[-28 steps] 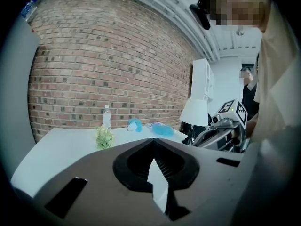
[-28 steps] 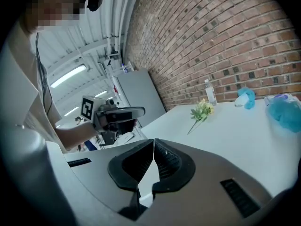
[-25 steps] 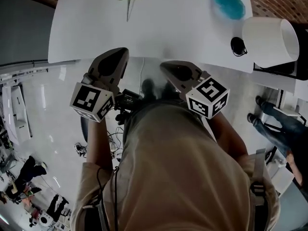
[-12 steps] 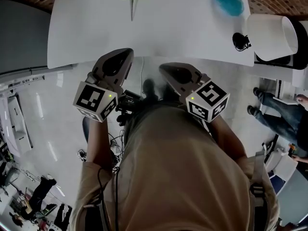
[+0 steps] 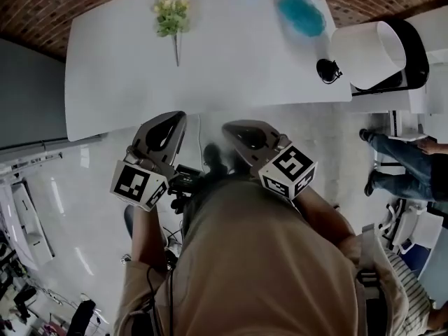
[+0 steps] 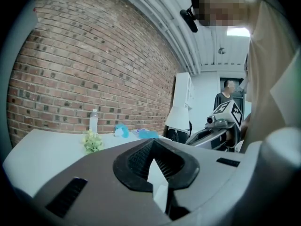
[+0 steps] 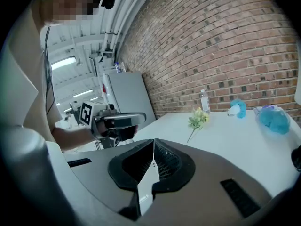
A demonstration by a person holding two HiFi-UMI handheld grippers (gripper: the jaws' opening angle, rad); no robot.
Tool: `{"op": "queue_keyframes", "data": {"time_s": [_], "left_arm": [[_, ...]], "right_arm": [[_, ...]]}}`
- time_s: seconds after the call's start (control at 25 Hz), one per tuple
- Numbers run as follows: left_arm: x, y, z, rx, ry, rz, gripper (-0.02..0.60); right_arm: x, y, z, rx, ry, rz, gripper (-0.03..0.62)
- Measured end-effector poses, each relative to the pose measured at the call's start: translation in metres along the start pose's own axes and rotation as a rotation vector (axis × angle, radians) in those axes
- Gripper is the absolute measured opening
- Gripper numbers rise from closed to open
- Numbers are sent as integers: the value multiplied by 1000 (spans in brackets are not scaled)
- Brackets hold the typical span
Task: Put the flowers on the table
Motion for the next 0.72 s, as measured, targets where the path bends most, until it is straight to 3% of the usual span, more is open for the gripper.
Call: {"op": "queue_keyframes", "data": {"time_s": [0.4,0.72], "left_arm": [[10,9,2,12,32,-70,11],[30,20,3,-15,46,-75,11]], "right_arm": [[0,-19,0,31,-36,-92,20],[8,-38,-4,64,-26,-102,20]]}}
Point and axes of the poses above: the fingertips, and each gripper's own axes: y forward along the fingers, x to its right, z out of its top, the point moved 3 cm from there along -y, backward along the fingers
